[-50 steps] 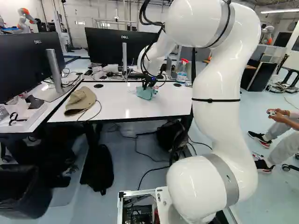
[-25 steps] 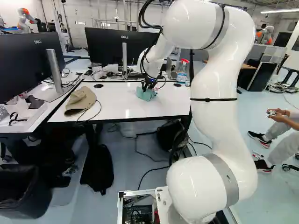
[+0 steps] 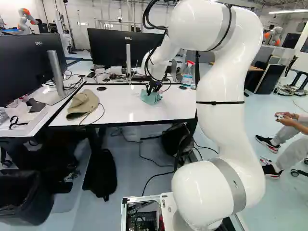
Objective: Clean the table with the green towel
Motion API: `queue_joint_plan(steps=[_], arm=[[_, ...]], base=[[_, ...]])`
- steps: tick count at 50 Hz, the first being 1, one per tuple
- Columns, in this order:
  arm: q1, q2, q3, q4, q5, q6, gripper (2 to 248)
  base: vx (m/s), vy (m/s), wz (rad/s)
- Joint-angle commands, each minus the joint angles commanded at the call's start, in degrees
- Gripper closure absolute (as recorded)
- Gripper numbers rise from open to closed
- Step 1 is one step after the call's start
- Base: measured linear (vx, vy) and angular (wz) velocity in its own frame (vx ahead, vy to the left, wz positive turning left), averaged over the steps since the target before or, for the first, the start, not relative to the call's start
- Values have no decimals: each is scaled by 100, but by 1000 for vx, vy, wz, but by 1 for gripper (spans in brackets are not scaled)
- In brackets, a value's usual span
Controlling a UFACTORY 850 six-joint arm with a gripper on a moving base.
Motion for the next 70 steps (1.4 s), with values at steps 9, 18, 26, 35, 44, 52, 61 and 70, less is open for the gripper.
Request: queue_joint_plan(steps=[9,18,26,35,44,52,61,70], arm=[[-5,-1,-1,0,-24,0,197],[-110,-61,-82,0,-24,0,197],[-235,-166,-224,0,-24,0,197],[-357,-316,-428,0,-24,0,197],[-397,-512,-698,0,-24,0,197],[-398,-701,-960,0,-24,0,197],[-356,-910,-1254,0,-24,0,197],[-276,-1102,-1527,0,-24,0,197]], base=[[0,0,0],[0,0,0],[0,0,0],[0,0,0],[0,0,0],[0,0,0],[0,0,0],[0,0,0]])
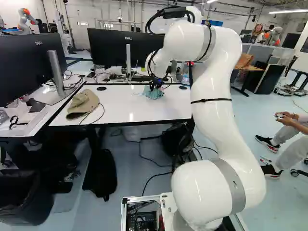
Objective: Clean the table with the green towel
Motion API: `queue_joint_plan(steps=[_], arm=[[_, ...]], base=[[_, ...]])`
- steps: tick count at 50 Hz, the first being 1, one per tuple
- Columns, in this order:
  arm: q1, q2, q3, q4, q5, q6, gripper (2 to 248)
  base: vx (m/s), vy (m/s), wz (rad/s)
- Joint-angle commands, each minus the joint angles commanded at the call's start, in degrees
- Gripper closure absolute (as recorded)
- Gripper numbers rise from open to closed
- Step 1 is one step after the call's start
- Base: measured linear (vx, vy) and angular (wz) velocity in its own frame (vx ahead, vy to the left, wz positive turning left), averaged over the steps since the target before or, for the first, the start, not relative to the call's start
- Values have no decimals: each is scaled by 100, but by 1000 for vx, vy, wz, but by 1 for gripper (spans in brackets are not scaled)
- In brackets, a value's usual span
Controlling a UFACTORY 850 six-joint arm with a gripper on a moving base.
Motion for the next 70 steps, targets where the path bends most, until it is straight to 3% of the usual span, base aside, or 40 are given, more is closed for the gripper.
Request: queue_joint_plan(steps=[43,70], arm=[[582,-351,-505,0,0,0,197],[959,-125,-181,0,0,0,197]], base=[[0,0,0],[0,0,0]])
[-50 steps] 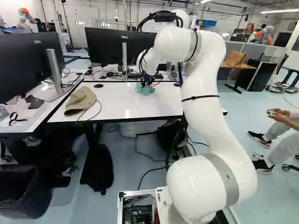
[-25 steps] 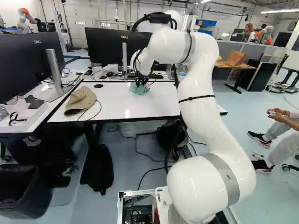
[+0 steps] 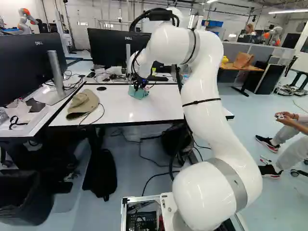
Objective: Clean the table with the green towel
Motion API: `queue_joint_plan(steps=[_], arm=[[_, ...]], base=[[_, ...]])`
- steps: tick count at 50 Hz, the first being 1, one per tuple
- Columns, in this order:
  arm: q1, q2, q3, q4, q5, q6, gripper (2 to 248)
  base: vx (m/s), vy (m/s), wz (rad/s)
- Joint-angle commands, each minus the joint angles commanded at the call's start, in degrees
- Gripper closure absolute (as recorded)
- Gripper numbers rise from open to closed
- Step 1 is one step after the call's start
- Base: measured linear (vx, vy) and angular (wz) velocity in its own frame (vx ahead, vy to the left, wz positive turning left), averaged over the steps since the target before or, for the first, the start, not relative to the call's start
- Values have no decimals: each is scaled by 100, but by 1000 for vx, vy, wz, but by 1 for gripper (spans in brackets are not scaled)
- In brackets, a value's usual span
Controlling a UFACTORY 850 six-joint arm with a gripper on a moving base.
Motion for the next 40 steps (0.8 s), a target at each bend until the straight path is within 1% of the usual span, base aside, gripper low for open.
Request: queue_joint_plan(steps=[13,22,29,40], arm=[[156,214,305,0,0,0,197],[195,416,590,0,0,0,197],[166,557,789,0,0,0,197],[40,742,1045,0,0,0,197]], base=[[0,0,0],[0,0,0],[0,0,0],[0,0,0]])
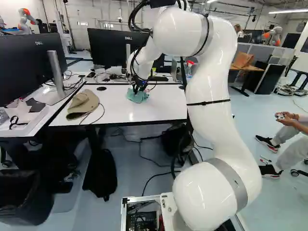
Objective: Clean the table with the green towel
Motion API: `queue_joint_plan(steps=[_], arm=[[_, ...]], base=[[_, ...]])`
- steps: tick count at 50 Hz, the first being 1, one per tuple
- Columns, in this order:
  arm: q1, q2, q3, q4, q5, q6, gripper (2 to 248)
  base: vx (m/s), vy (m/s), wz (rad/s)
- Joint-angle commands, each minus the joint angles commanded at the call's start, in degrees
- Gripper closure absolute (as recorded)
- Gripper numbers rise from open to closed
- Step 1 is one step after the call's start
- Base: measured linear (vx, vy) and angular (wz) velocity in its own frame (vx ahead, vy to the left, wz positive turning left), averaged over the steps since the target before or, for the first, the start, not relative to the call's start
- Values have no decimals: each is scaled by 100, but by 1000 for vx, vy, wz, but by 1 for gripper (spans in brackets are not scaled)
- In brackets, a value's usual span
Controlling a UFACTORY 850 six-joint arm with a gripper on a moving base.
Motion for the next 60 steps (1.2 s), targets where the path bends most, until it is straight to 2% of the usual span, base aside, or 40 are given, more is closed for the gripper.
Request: queue_joint_plan(steps=[15,33,50,60], arm=[[-218,171,236,0,0,0,197],[-511,189,262,0,0,0,197],[-774,59,83,0,0,0,197],[-827,-150,-206,0,0,0,197]], base=[[0,0,0],[0,0,0],[0,0,0],[0,0,0]])
